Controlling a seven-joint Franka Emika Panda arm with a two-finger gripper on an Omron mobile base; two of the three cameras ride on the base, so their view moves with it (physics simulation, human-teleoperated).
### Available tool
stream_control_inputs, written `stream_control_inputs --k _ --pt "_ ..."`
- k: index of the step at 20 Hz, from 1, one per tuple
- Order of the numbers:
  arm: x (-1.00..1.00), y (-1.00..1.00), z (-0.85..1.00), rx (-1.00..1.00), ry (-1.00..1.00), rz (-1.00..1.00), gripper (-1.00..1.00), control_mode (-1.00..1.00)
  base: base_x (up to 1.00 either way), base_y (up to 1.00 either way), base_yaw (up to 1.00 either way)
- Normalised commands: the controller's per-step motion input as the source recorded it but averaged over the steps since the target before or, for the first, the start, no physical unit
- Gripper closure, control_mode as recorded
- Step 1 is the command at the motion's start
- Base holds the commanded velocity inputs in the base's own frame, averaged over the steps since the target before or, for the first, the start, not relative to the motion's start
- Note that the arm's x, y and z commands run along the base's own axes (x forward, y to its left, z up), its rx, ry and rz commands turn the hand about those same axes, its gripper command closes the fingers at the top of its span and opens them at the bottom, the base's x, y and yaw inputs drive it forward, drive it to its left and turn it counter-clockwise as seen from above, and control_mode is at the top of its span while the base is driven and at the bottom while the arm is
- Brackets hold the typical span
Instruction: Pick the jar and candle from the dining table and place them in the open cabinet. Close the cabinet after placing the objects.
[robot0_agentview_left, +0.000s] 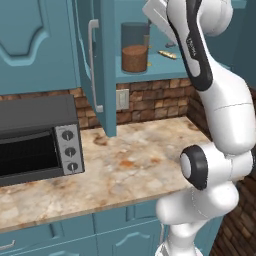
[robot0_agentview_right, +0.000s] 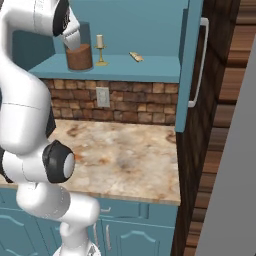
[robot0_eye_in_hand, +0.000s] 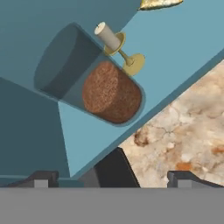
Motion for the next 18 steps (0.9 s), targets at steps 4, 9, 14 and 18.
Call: stream_control_inputs --k 4,9,14,18 --pt "-0.85 -0.01 0.01 -0.07 -0.04 -0.06 -1.00 -1.00 0.00 0.00 0.00" --pt "-0.61 -0.09 -0.23 -0.10 -0.06 -0.03 -1.00 -1.00 0.00 0.00 0.00" --pt "-0.99 -0.13 -0.01 -0.11 -0.13 -0.04 -1.00 -1.00 0.00 0.00 0.00" --pt "-1.00 0.02 0.00 -0.22 -0.19 0.00 -1.00 -1.00 0.00 0.00 0.00"
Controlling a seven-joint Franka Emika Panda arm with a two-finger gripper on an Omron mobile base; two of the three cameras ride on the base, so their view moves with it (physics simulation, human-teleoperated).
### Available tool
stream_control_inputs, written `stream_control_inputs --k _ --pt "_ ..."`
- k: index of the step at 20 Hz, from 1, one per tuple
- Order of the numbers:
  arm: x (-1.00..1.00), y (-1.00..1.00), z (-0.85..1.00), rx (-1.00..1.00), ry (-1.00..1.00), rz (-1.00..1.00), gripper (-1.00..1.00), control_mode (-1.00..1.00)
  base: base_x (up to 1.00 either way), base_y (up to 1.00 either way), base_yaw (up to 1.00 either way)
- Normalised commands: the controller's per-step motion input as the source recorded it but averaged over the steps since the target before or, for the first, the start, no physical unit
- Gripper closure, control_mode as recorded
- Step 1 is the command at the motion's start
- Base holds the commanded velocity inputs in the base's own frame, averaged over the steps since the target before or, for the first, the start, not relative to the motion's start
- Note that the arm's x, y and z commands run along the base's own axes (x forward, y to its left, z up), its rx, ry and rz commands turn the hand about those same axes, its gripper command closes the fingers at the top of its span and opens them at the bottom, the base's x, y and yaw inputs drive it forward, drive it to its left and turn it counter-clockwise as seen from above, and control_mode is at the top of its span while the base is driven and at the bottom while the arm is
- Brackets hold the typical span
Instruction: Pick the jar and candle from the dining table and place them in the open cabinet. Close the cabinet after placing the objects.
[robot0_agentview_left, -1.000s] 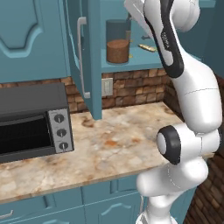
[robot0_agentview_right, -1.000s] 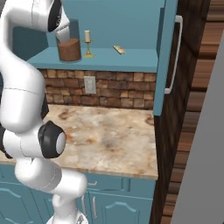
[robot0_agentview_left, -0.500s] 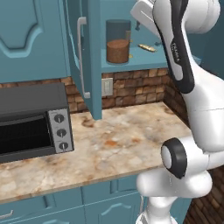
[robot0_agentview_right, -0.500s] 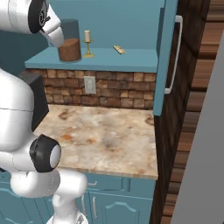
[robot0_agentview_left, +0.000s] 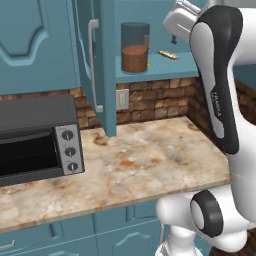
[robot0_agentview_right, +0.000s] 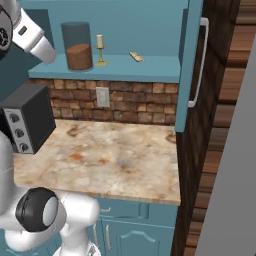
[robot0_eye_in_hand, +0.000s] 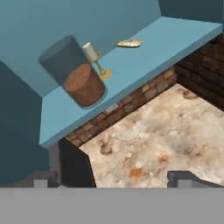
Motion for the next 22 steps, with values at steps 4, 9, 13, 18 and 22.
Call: stream_control_inputs --k 4,9,13,18,22 --pt "-1.00 0.24 0.13 -0.26 -0.17 0.00 -1.00 -1.00 0.00 0.00 0.00" --pt "-0.87 0.61 0.08 -0.35 -0.02 0.09 -1.00 -1.00 0.00 0.00 0.00" --pt "-0.83 0.44 0.27 -0.21 -0.05 0.02 -1.00 -1.00 0.00 0.00 0.00" --pt "-0.83 0.38 0.10 -0.19 0.00 0.00 -1.00 -1.00 0.00 0.00 0.00" --pt "-0.30 0.65 0.00 -0.29 0.05 -0.02 -1.00 -1.00 0.00 0.00 0.00"
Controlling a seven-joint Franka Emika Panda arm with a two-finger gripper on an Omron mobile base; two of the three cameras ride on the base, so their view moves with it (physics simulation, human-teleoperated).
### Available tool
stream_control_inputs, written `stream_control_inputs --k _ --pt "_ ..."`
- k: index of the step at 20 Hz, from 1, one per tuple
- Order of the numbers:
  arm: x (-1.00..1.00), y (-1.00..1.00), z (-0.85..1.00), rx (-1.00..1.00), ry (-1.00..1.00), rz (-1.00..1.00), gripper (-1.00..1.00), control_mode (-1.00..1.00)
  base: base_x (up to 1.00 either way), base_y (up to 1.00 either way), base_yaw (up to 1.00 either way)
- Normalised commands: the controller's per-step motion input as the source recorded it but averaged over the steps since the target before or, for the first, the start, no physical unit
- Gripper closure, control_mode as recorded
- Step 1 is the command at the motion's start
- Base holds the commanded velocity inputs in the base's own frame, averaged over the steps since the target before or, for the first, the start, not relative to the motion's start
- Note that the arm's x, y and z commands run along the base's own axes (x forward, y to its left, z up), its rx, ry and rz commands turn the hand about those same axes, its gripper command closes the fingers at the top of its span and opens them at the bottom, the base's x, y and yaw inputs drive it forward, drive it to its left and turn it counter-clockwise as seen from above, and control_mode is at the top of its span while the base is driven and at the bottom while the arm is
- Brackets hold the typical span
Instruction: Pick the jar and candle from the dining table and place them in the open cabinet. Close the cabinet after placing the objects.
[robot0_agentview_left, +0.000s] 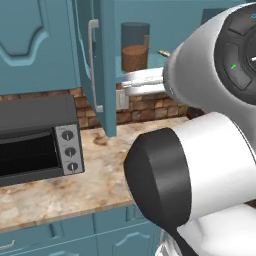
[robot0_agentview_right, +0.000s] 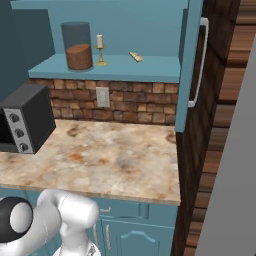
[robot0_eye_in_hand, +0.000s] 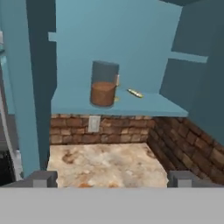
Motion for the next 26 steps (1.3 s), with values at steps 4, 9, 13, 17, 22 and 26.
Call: stream_control_inputs --k 4,9,13,17,22,26 --pt "0.05 0.60 -0.09 -0.36 0.08 -0.07 -1.00 -1.00 0.00 0.00 0.00" --pt "0.27 0.64 -0.26 -0.33 0.02 -0.06 -1.00 -1.00 0.00 0.00 0.00" --pt "0.35 0.38 -0.32 -0.38 0.05 -0.03 -1.00 -1.00 0.00 0.00 0.00" --pt "0.57 0.14 -0.30 -0.32 0.11 -0.05 -1.00 -1.00 0.00 0.00 0.00" --pt "0.50 0.03 -0.37 -0.23 -0.02 -0.18 -1.00 -1.00 0.00 0.00 0.00" --pt "0.49 0.06 -0.33 -0.22 0.02 -0.25 -1.00 -1.00 0.00 0.00 0.00"
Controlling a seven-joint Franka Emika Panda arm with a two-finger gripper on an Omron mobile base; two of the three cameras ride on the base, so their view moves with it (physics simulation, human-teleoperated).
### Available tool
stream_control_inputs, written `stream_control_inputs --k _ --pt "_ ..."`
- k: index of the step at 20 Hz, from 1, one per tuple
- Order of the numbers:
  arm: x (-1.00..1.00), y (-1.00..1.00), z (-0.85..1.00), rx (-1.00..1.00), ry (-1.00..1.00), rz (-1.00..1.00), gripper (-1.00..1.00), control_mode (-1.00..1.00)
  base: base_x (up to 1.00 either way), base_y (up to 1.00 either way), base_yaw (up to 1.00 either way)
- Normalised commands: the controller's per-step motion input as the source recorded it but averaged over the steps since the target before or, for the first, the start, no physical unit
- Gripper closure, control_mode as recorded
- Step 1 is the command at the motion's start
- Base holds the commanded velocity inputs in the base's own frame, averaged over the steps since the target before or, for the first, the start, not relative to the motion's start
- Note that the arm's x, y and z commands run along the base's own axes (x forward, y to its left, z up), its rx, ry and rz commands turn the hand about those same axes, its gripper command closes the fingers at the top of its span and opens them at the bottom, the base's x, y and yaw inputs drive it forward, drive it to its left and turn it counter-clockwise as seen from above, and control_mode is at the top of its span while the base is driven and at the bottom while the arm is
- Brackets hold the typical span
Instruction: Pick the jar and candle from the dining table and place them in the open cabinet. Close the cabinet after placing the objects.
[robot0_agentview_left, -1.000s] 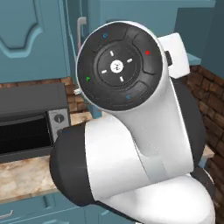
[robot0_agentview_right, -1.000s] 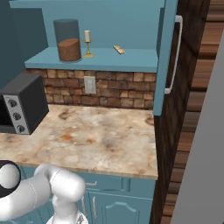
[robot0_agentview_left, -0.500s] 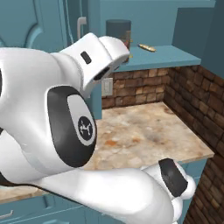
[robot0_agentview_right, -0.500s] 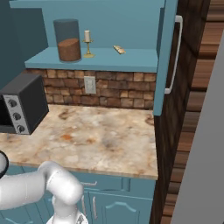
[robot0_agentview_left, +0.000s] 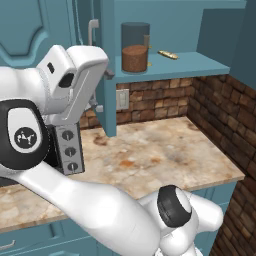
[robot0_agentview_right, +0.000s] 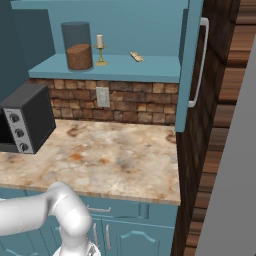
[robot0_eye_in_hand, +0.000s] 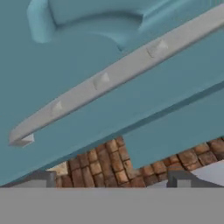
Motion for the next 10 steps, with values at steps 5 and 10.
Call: stream_control_inputs --k 5,10 --pt "0.42 0.01 -0.09 -0.19 -0.04 -0.23 -1.00 -1.00 0.00 0.00 0.00" --pt "0.47 0.15 0.00 -0.09 0.05 0.02 -1.00 -1.00 0.00 0.00 0.00"
